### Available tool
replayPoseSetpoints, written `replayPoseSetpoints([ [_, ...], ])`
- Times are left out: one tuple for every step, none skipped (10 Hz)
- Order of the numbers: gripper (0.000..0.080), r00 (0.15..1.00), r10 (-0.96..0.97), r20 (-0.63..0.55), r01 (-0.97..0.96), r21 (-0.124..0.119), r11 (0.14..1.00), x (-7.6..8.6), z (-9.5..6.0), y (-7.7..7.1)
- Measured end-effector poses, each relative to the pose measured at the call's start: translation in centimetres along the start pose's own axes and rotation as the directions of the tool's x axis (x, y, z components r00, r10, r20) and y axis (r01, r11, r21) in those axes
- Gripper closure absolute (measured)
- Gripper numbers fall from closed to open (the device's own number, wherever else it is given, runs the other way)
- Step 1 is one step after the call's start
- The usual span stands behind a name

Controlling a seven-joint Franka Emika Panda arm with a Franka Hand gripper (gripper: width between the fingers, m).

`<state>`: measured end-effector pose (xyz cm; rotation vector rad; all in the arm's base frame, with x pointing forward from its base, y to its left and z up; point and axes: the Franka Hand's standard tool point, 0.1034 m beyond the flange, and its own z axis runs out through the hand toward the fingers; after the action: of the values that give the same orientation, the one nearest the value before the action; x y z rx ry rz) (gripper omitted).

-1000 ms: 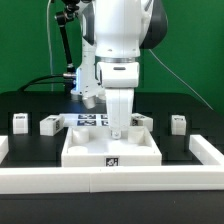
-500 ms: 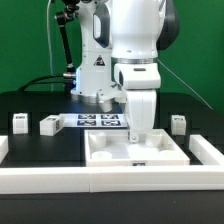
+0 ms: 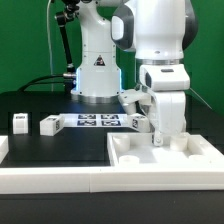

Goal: Assemble square table

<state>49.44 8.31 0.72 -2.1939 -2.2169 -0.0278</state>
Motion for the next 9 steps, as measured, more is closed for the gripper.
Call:
replayPoseSetpoints([
  [0.0738,1.000,0.001,0.000,-0.001,0.000,1.000,0.0,0.0,0.0],
  [0.0738,1.000,0.001,0.000,-0.001,0.000,1.000,0.0,0.0,0.0],
  [0.0738,1.000,0.001,0.000,-0.001,0.001,1.000,-0.1,0.0,0.0],
  [0.0549,1.000,0.002,0.000,-0.002,0.001,1.000,-0.1,0.1,-0.1],
  [0.0549,1.000,0.007,0.000,-0.007,0.000,1.000,-0.1,0.0,-0.1],
  [0.0348,0.999,0.035,0.000,-0.035,-0.009,0.999,-0.2,-0.4,-0.1],
  [0.0224,0.998,0.055,0.000,-0.055,-0.016,0.998,-0.2,-0.9,-0.2],
  [0.0224,0.997,0.081,0.000,-0.081,-0.024,0.996,-0.1,-1.5,-0.1],
  [0.0165,0.993,0.119,-0.001,-0.119,-0.039,0.992,0.3,-2.4,-0.1],
])
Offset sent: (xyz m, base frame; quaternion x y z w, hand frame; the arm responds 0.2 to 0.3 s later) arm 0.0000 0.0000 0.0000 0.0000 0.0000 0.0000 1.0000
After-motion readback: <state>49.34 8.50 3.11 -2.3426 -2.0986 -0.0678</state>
